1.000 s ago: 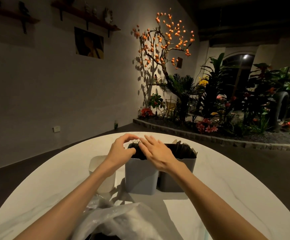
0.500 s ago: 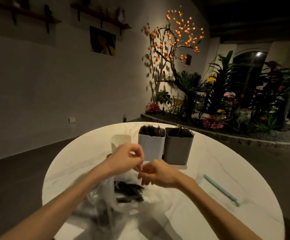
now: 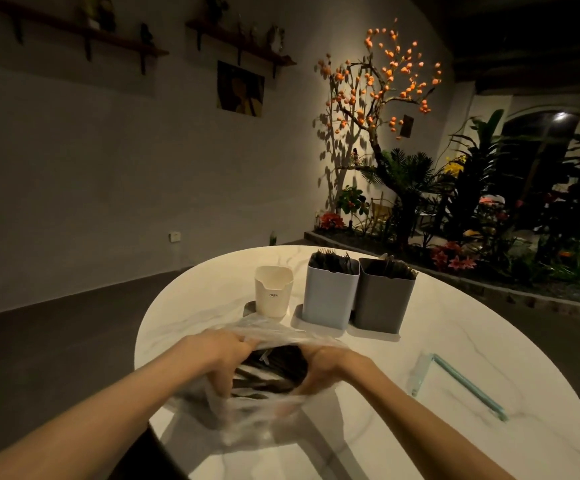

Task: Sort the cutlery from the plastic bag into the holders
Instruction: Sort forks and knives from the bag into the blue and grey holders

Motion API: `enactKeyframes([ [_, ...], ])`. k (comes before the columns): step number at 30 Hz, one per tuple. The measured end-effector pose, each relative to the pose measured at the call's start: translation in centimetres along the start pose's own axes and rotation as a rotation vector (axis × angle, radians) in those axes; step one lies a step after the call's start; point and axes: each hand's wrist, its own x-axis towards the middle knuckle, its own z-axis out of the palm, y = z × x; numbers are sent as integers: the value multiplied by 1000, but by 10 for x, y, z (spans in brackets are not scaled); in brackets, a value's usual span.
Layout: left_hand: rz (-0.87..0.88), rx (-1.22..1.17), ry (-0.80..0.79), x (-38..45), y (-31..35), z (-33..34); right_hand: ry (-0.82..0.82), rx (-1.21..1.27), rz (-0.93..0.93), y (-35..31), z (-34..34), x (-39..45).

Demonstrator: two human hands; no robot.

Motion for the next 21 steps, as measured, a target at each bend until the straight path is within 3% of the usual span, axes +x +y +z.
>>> enactKeyframes([
  [8, 84, -103, 174, 4, -4, 3, 66, 18, -83, -29, 1, 8],
  [11, 79, -78, 139, 10, -3, 5, 5, -46, 11, -33, 7, 18],
  [14, 88, -109, 232, 14, 1, 2, -45, 8, 112, -32, 5, 24],
  [21, 61, -18, 217, 26, 11, -13, -7, 31, 131, -39, 8, 38],
])
